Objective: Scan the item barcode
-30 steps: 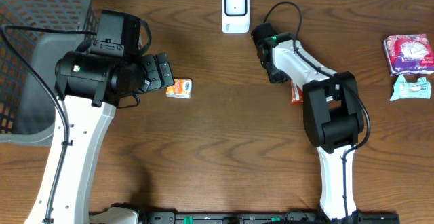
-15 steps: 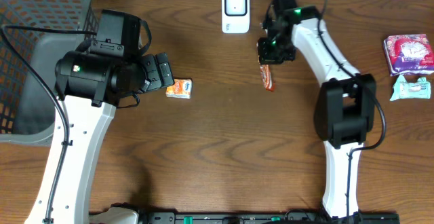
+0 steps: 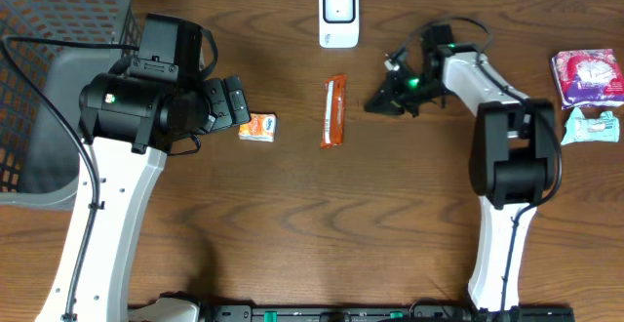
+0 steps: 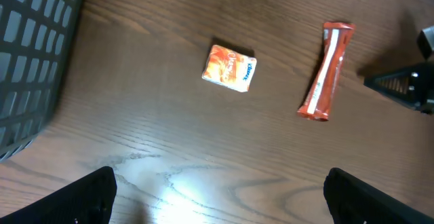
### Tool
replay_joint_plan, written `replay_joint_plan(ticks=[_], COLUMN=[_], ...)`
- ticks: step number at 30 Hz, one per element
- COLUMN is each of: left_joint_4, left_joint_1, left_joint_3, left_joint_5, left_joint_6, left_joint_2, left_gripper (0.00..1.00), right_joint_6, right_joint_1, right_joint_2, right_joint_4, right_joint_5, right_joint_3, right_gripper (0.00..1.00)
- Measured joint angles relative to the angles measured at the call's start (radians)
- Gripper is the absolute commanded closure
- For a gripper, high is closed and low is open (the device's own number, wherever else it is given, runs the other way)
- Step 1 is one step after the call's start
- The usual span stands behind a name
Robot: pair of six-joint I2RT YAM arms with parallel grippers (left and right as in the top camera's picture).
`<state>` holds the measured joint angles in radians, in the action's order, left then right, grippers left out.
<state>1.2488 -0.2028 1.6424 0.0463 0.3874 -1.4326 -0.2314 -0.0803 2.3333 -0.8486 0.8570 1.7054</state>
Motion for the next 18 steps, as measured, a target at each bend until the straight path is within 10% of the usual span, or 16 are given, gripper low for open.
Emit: replay_joint_plan(ticks=[6, 12, 18], left_joint_4=[0.0, 0.0, 0.0], left_joint_1=[0.0, 0.0, 0.0], left_joint_3=[0.0, 0.0, 0.0], left_joint_5=[0.0, 0.0, 0.0], left_joint_6=[0.0, 0.0, 0.0], left_joint_2=[0.0, 0.0, 0.0], left_gripper=[0.02, 0.02, 0.02], right_joint_6=[0.006, 0.029, 0.014], right_joint_1=[0.098, 0.055, -0.067], right_joint_2=[-0.001, -0.04, -0.073], right_joint_4=[-0.042, -0.036, 0.054], right_joint_5=[-0.022, -0.113, -0.136], right_joint_3=[0.0, 0.0, 0.0], right_gripper=[0.9, 0.43, 0.22])
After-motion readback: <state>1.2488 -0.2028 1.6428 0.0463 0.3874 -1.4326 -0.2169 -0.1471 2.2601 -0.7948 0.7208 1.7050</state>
